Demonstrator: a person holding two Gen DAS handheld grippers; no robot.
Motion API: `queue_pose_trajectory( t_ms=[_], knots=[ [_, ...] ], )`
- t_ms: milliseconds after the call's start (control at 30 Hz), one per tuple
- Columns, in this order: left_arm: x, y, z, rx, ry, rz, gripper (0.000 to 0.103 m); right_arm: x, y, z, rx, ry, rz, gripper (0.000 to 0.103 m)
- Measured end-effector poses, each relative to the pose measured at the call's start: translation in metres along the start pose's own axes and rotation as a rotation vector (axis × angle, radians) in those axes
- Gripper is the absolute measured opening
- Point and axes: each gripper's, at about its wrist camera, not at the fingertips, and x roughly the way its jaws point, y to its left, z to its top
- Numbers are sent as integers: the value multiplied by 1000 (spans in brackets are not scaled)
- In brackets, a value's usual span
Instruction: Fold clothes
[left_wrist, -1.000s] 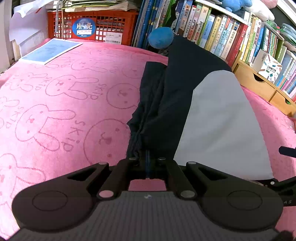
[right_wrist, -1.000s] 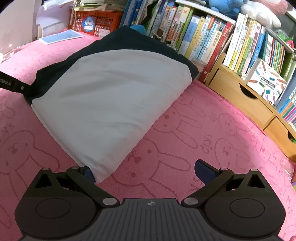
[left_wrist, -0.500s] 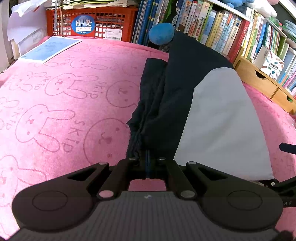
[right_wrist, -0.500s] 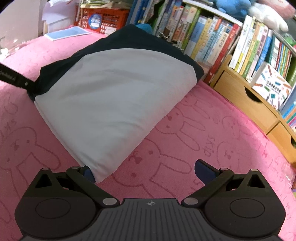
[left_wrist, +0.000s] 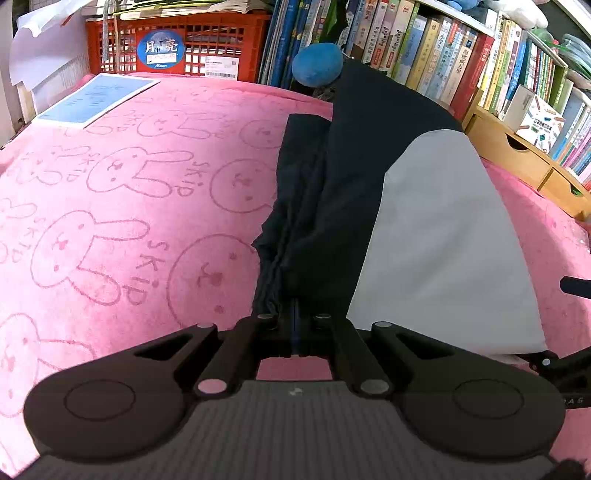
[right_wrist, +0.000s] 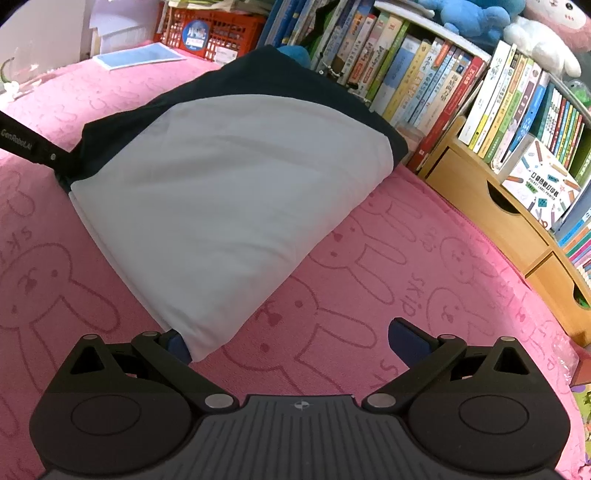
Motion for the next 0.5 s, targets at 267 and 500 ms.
queue_pose_trajectory(
  t_ms=[267,500],
  knots=[
    [0,-1,-1,13,-2,-1,3,1,-2,-1,-7,-7,13,102],
    [0,-6,-2,21,-8,27,3,1,2,0,-48,-27,-10,103]
  ],
)
